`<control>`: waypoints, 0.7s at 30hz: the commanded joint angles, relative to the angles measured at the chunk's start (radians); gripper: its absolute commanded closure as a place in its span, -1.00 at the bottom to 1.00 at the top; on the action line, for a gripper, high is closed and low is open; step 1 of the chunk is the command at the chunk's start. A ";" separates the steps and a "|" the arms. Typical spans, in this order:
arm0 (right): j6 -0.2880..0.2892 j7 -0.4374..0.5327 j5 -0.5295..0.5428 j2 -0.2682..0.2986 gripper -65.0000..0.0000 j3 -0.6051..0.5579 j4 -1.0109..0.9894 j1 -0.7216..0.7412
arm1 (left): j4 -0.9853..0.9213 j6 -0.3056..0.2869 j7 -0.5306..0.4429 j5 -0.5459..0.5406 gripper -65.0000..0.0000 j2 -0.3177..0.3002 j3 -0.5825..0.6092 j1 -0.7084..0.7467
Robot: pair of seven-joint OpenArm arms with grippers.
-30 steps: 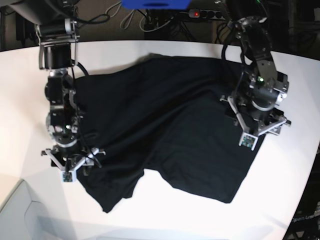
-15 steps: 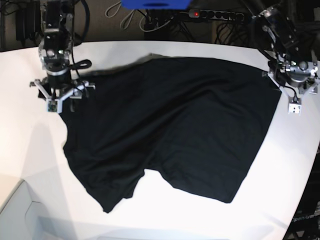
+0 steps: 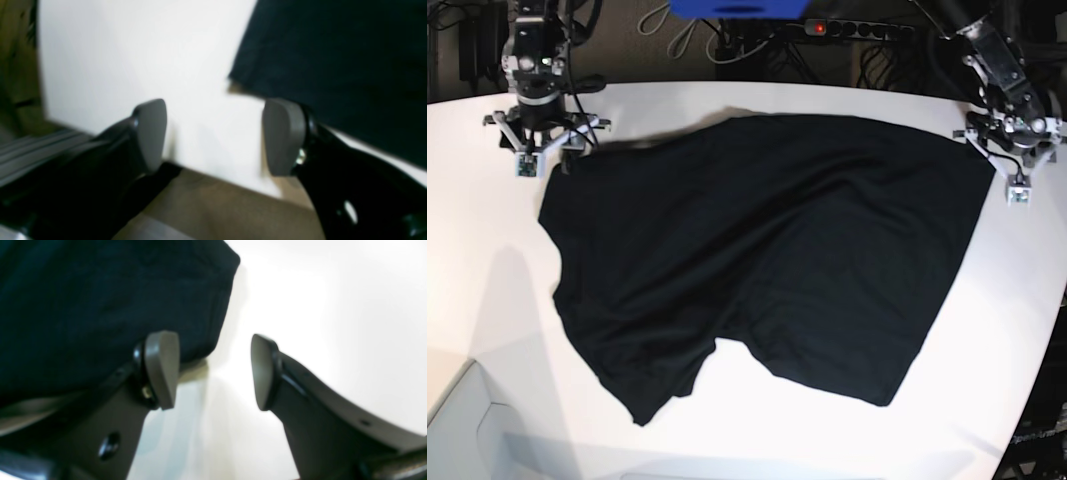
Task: Layout the t-shirt on the table in an organized manner, then fold the t-shirt properly
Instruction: 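Grasp the shirt corner with the right gripper and pull it outward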
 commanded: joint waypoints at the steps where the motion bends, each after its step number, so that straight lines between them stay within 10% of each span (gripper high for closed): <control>1: 0.001 0.025 -0.003 0.006 -0.06 0.004 0.017 -0.002 | 0.000 0.007 -0.023 -0.003 -0.35 -0.007 0.001 -0.012; 12: 0.003 0.025 0.001 0.009 -0.06 -0.036 -0.006 -0.009 | -0.170 0.005 -0.040 -0.003 -0.28 -0.007 0.004 -0.046; 19: 0.003 0.023 0.001 0.004 -0.05 -0.031 -0.118 0.084 | -0.167 0.005 -0.034 -0.100 0.97 -0.008 0.002 -0.040; 21: 0.003 0.023 0.001 0.004 -0.04 -0.028 -0.135 0.100 | -0.167 0.005 -0.028 -0.114 1.00 -0.024 0.004 -0.037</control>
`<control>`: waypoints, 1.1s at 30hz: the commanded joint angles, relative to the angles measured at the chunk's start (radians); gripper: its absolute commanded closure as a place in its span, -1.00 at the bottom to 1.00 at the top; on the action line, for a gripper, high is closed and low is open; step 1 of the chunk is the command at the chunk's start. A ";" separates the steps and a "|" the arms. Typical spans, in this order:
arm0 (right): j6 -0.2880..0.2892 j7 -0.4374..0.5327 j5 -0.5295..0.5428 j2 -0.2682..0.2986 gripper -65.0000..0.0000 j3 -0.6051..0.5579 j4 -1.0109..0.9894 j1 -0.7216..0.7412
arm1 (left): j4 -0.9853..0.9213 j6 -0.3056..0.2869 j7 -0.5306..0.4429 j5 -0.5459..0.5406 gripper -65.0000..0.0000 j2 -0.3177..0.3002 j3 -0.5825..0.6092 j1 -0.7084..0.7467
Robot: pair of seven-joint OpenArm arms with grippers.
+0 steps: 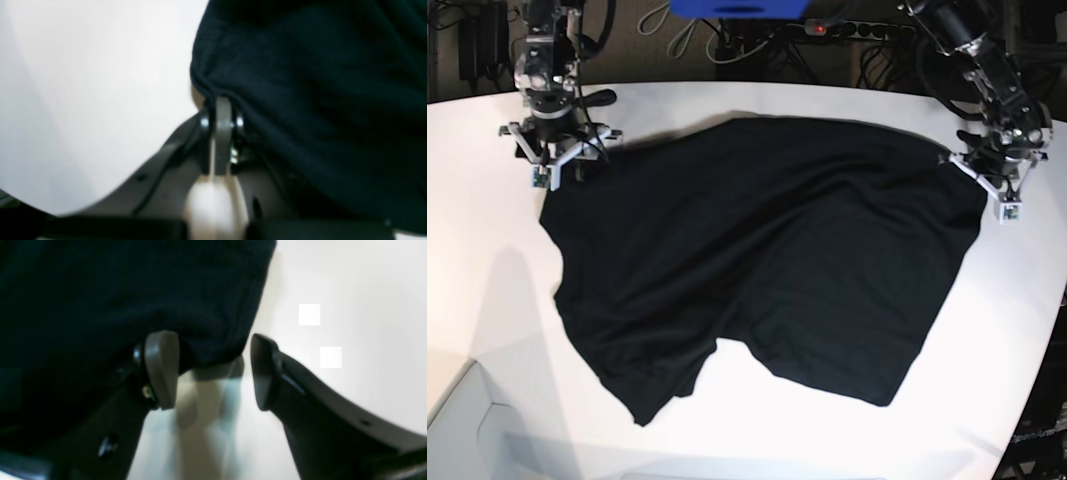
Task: Layout the t-shirt on the table in an organized manner, then fold the t-shirt properly
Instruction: 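Grasp the shirt corner with the right gripper and pull it outward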
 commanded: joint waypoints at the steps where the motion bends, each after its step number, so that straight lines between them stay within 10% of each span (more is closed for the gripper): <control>1: 0.001 0.004 -0.003 0.004 -0.04 0.005 0.011 0.005 | -0.010 -0.005 0.077 0.049 0.97 -0.007 -0.006 0.013; 4: 0.001 0.005 -0.003 0.003 0.06 0.005 0.014 -0.001 | -0.002 -0.005 0.077 0.049 1.00 -0.007 -0.009 0.015; 11: 0.001 -0.001 -0.003 0.003 1.00 0.005 0.115 -0.003 | 0.076 -0.005 0.077 0.047 1.00 -0.004 -0.009 0.051; 25: 0.001 -0.006 -0.004 -0.011 1.00 -0.073 0.256 0.200 | 0.278 -0.005 0.136 0.046 1.00 0.004 -0.010 0.079; 33: 0.001 -0.093 -0.006 -0.035 1.00 -0.226 -0.075 0.550 | 0.335 -0.005 0.136 0.046 1.00 0.023 -0.004 0.076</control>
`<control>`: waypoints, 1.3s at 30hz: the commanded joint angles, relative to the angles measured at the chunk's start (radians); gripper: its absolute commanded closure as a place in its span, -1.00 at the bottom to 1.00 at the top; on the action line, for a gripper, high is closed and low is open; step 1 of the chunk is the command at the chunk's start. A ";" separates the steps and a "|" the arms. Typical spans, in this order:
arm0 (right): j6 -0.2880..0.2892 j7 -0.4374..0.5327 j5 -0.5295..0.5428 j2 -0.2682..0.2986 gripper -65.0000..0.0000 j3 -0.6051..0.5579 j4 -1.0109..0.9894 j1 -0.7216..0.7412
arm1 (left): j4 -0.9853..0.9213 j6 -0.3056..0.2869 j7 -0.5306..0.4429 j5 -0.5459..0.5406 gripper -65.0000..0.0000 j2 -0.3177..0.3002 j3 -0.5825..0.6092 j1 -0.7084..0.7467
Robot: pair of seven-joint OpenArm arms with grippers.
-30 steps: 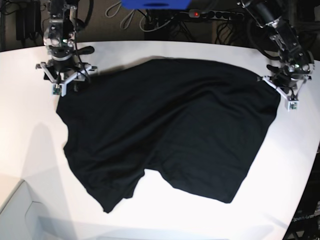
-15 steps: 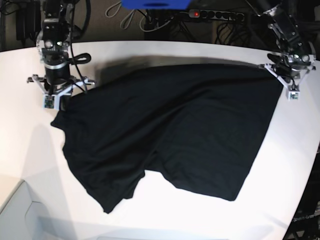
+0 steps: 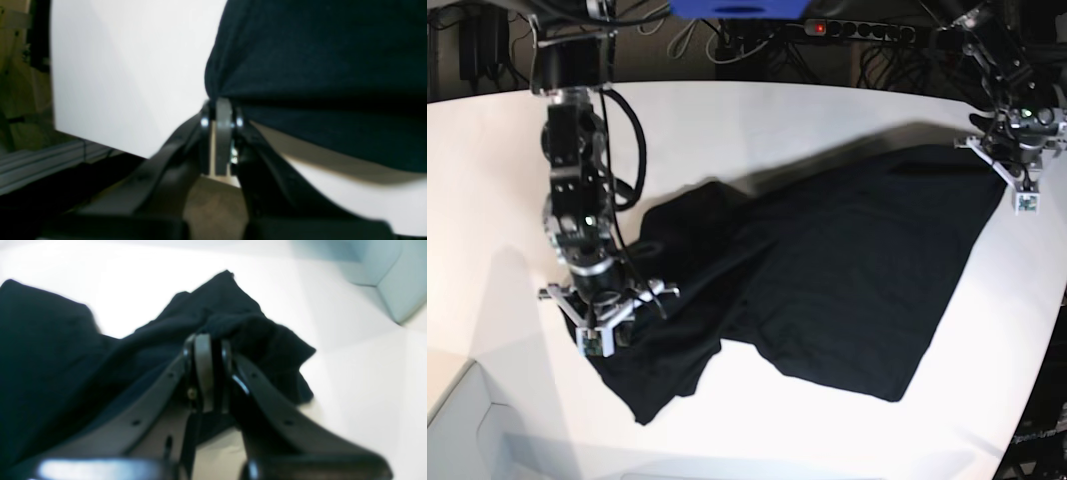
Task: Layout the t-shirt on the table in an organized manner, then fold the t-shirt properly
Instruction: 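Grasp the shirt corner with the right gripper and pull it outward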
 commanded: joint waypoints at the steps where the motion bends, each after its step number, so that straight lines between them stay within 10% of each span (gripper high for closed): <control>1: 0.001 0.022 0.001 -0.006 1.00 -0.010 -0.045 0.054 | 0.021 0.005 -0.015 -0.002 1.00 -0.011 0.001 -0.008; 7: 0.001 0.019 0.001 -0.012 0.95 -0.127 -0.376 0.249 | 0.019 0.005 -0.015 -0.002 1.00 -0.011 0.003 -0.012; 18: 0.001 0.007 0.001 -0.005 -0.12 -0.133 -0.255 0.149 | 0.012 0.005 -0.015 -0.002 1.00 -0.011 0.004 -0.024; 39: 0.003 -0.044 0.006 -0.012 -0.13 -0.024 -0.046 -0.186 | 0.008 0.005 -0.015 0.001 1.00 -0.011 0.001 -0.047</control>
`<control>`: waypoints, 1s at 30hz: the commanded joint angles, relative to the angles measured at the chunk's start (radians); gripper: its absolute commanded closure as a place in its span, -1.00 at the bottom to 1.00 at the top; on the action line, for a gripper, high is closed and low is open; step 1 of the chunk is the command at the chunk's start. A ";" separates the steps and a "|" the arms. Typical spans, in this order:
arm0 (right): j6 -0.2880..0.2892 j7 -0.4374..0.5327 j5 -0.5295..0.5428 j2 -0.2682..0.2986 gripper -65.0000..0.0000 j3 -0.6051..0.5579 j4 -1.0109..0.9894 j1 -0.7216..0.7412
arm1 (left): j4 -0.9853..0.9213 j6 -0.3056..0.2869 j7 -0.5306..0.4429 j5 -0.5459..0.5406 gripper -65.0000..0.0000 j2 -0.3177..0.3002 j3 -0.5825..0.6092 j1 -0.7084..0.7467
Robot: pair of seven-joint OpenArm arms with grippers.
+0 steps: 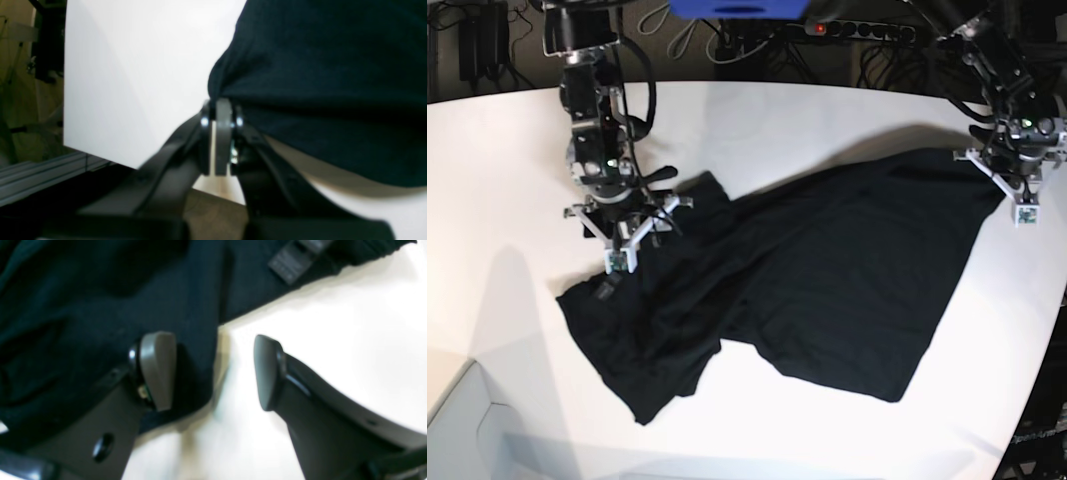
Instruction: Layout the t-shirt on the table in an organized manner, then fold the t-shirt properly
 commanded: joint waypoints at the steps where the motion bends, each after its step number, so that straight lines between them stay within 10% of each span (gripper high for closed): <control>1: 0.002 0.021 -0.001 -0.003 -0.10 0.000 0.019 0.000 | 0.017 0.005 -0.014 -0.001 1.00 -0.013 -0.006 -0.008; 8: 0.002 0.023 -0.001 -0.005 1.00 0.006 0.022 -0.031 | 0.026 0.005 -0.014 -0.001 1.00 -0.011 -0.009 -0.008; 23: 0.002 0.016 -0.002 0.003 1.00 0.107 0.492 -0.130 | 0.237 0.005 -0.016 -0.003 1.00 0.043 -0.001 -0.038; 30: 0.002 -0.073 -0.005 0.064 1.00 0.156 0.486 0.091 | 0.233 0.005 -0.014 0.007 1.00 0.018 0.089 -0.242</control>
